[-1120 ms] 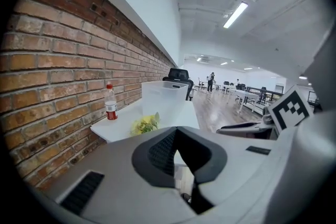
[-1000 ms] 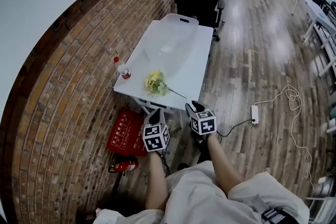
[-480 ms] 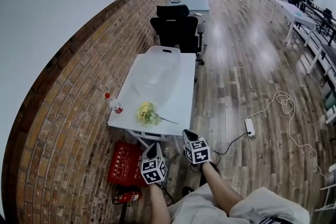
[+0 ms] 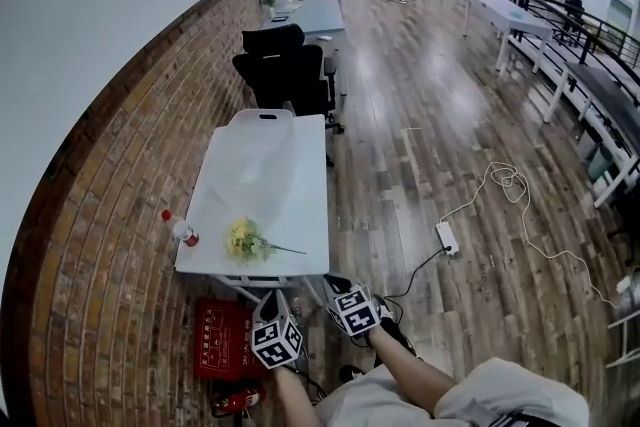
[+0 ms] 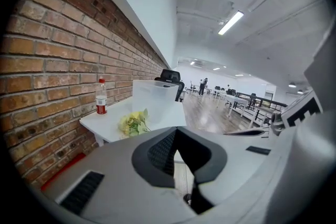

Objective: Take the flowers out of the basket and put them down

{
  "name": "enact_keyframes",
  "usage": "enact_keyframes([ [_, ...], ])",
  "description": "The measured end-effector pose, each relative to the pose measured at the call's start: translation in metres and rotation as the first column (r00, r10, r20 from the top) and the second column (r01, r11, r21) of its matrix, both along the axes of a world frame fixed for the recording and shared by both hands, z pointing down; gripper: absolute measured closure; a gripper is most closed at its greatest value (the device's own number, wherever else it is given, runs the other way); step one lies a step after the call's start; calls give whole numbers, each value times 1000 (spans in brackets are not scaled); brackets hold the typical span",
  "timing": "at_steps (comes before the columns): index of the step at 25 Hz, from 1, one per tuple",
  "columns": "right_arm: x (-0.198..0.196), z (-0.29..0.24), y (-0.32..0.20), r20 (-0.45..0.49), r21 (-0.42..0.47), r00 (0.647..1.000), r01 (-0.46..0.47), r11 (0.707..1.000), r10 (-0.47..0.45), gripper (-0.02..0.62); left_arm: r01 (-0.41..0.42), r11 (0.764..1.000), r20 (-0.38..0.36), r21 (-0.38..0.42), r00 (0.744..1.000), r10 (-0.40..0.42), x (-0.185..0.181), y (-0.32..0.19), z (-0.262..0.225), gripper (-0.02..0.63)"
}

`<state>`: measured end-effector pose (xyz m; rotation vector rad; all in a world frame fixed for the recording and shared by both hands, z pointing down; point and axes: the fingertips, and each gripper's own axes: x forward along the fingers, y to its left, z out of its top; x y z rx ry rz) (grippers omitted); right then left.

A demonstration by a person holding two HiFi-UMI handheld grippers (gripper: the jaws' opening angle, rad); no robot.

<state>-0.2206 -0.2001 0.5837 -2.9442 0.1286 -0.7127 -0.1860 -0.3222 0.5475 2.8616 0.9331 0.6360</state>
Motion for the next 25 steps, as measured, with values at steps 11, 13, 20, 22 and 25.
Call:
enact_keyframes([
  [11,20,-3,-4,9,44,1000,25,999,-25,588,-45,999,14,14,999,45,9,14,4,581],
  [13,22,-1,-7,14,52,999,32,998,-32,588,-41,999,15,17,999,40,10,12,5,581],
  [20,17,-1,-14,21,40,999,45,998,-46,588,-24,999,33,30,999,23,3,0,9,581],
  [22,17,0,-16,23,37,999,43,998,-44,588,-27,999,33,39,999,26,3,-2,10,581],
  [25,21,-3,-21,13,42,999,35,999,-36,588,-38,998,22,56,999,37,9,-6,5,581],
])
